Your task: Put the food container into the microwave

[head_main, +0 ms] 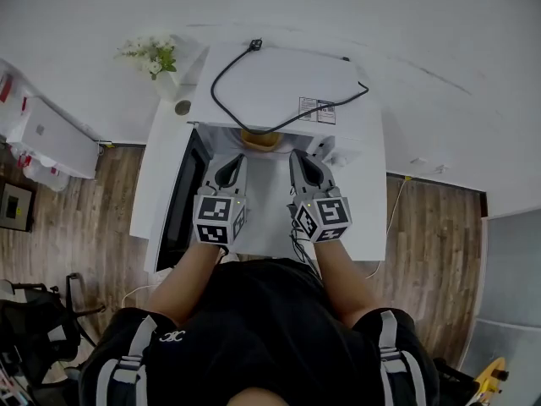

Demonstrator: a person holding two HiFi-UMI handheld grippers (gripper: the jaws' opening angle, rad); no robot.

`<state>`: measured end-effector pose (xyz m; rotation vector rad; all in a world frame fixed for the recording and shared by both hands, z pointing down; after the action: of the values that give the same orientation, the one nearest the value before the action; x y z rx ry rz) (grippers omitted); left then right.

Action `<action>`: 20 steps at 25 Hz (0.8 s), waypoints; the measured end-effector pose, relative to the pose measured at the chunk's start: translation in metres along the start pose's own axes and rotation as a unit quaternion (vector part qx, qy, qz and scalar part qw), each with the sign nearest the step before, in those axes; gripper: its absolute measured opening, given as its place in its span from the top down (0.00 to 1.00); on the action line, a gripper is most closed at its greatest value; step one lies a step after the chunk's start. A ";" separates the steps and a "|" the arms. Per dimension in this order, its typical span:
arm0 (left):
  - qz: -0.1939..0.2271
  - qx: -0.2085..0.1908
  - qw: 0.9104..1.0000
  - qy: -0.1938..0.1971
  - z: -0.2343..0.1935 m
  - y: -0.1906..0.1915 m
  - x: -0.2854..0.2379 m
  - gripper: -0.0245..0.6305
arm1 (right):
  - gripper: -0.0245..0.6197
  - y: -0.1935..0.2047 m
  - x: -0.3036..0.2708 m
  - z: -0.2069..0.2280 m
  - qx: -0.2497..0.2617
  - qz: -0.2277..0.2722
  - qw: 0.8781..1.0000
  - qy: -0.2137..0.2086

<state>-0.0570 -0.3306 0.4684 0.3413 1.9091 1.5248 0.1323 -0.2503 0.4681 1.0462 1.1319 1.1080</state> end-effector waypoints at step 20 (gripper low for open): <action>0.000 -0.014 1.000 0.017 0.021 -0.005 -0.006 0.94 | 0.96 0.000 0.037 0.015 -0.018 0.010 0.998 0.061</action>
<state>-0.0383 -0.3190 0.4637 0.3054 1.9132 1.5653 0.1498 -0.2143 0.4648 0.9748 1.1961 1.2176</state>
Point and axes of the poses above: the fingertips, and each gripper's own axes: x backward along the fingers, z to its right, y out of its underside, the point moved 10 cm from there along x, backward along the fingers, and after that the axes turned 5 degrees about -z, right-handed, at the moved point
